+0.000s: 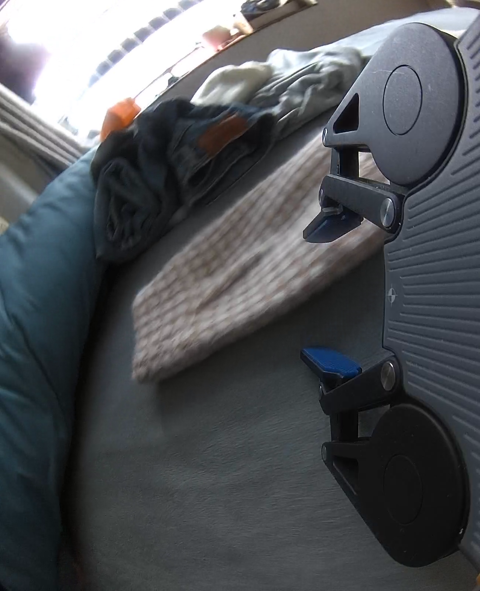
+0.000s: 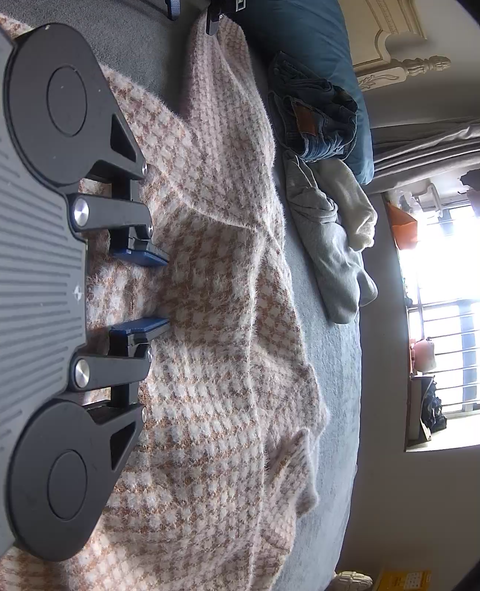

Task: Fold clothes

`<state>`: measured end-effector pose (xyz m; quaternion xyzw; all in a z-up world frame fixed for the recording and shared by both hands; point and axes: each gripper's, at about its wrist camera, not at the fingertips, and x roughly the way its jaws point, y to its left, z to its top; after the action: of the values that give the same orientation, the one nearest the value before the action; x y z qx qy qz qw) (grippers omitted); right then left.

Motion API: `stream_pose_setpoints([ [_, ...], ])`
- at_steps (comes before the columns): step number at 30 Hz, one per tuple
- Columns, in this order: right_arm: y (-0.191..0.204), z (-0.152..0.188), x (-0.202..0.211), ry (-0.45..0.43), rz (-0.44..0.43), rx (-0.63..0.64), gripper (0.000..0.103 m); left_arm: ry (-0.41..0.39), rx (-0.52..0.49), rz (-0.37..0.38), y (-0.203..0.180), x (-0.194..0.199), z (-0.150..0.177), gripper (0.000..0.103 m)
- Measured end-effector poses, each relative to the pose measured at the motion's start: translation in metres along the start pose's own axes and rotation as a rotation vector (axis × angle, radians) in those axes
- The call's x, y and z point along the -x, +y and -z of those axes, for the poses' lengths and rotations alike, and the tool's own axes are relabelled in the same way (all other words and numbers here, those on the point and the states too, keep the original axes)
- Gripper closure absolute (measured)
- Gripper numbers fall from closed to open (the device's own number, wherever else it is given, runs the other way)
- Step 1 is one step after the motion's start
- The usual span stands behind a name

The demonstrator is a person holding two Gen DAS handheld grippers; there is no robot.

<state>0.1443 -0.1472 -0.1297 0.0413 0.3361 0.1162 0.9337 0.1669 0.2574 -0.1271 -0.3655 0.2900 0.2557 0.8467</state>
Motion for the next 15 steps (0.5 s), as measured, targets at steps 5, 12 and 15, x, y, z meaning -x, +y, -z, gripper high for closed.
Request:
stream_pose_setpoints([
  [5,-0.001,0.000,0.000,0.000,-0.001,0.000,0.071,-0.041,0.008,-0.012,0.010,-0.013,-0.013,0.041],
  [12,0.000,0.000,-0.001,0.000,0.001,0.007,0.070,-0.082,-0.080,-0.081,0.003,-0.027,-0.022,0.043],
  [15,0.001,0.001,-0.001,-0.002,0.003,0.011,0.070,-0.097,-0.096,-0.101,0.000,-0.031,-0.023,0.046],
])
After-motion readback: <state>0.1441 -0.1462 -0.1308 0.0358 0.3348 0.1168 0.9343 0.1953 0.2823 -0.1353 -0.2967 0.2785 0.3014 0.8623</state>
